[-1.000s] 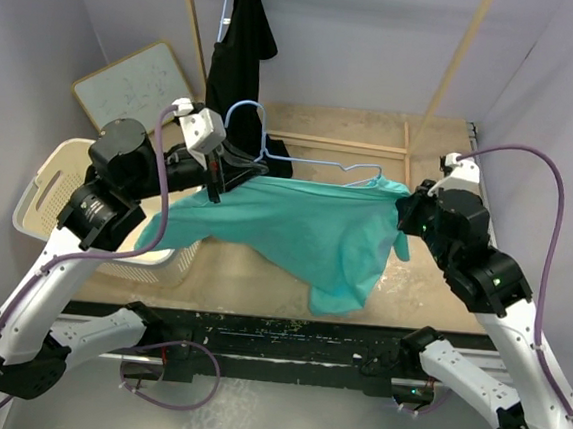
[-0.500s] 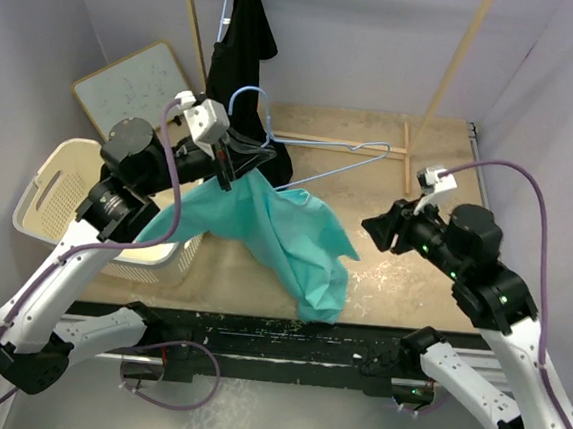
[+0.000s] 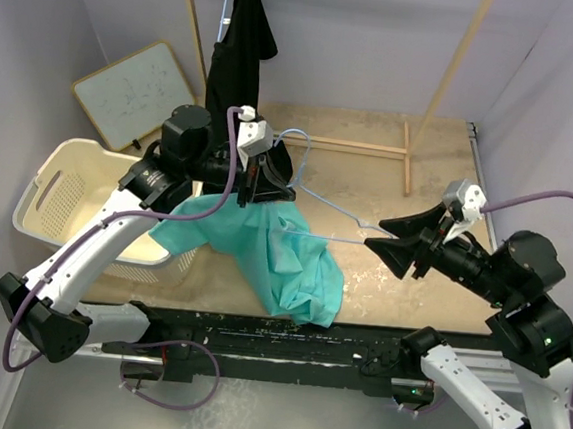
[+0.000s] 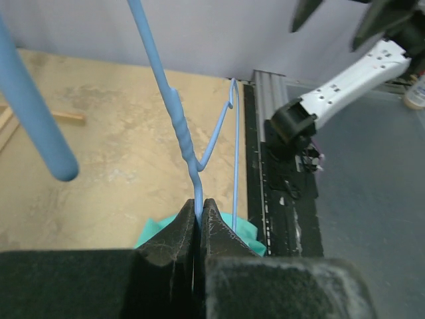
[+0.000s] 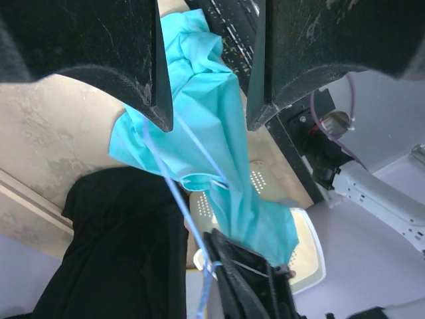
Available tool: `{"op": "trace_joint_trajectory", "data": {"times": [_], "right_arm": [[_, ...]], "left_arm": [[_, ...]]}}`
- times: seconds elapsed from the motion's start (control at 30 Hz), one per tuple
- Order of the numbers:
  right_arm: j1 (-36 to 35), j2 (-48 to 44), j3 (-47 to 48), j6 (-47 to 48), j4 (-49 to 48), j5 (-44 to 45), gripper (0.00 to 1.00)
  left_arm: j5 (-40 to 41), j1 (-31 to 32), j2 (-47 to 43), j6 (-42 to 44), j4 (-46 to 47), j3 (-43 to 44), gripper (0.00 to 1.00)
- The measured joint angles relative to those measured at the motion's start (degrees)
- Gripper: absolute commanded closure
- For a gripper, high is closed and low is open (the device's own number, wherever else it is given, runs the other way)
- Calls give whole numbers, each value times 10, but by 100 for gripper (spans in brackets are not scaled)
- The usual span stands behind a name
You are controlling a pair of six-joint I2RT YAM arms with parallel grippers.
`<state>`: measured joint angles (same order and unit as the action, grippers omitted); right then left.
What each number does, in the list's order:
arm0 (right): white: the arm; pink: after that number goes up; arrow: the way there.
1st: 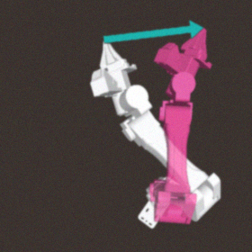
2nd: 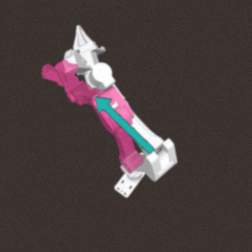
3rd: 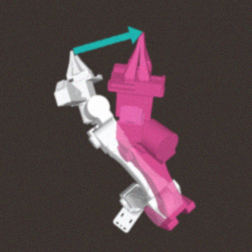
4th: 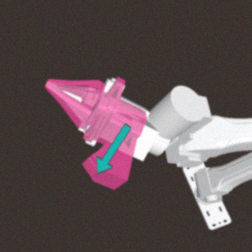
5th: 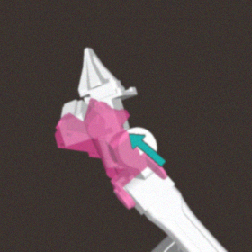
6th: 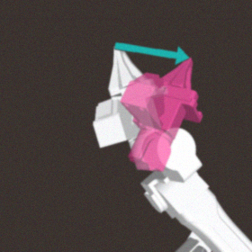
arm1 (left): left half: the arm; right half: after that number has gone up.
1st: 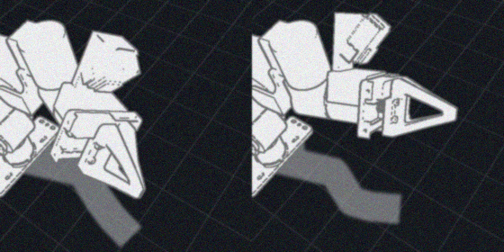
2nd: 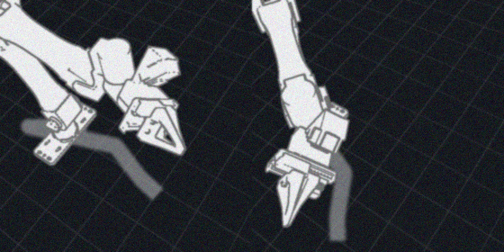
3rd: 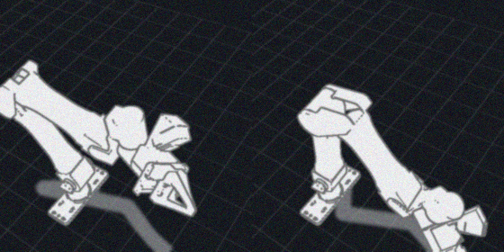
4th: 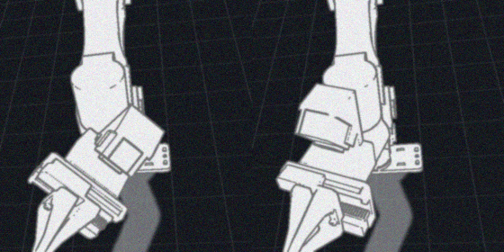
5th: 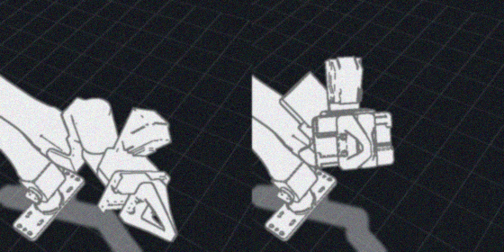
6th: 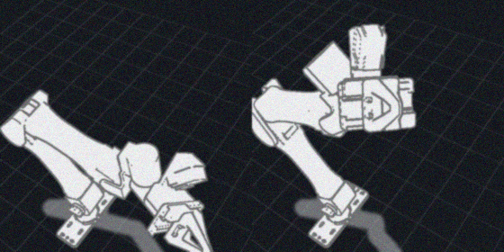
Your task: Remove the t-shirt from the hanger
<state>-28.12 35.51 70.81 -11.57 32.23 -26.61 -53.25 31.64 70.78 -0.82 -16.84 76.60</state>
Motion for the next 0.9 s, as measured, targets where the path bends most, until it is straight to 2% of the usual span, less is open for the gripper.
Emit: {"op": "trace_joint_trajectory", "data": {"times": [0.2, 0.47, 0.6, 0.77, 0.83, 0.9], "right_arm": [[0, 39, -4, 16, -1, -2, 49], [0, 48, -29, 23, 0, -32, 50], [0, 44, -32, 23, -1, -47, 62], [0, 46, -41, 22, -2, -68, 73], [0, 47, -43, 22, -4, -72, 83], [0, 47, -43, 22, -7, -77, 100]], "left_arm": [[-69, 0, -17, 0, -9, 0, 100], [-109, 0, -30, -16, 11, 11, 100], [-115, 0, -30, -37, 37, 11, 100], [-117, 0, -29, -68, 79, 11, 100], [-120, 0, -28, -82, 94, 11, 100], [-122, 0, -26, -92, 103, 10, 100]]}}
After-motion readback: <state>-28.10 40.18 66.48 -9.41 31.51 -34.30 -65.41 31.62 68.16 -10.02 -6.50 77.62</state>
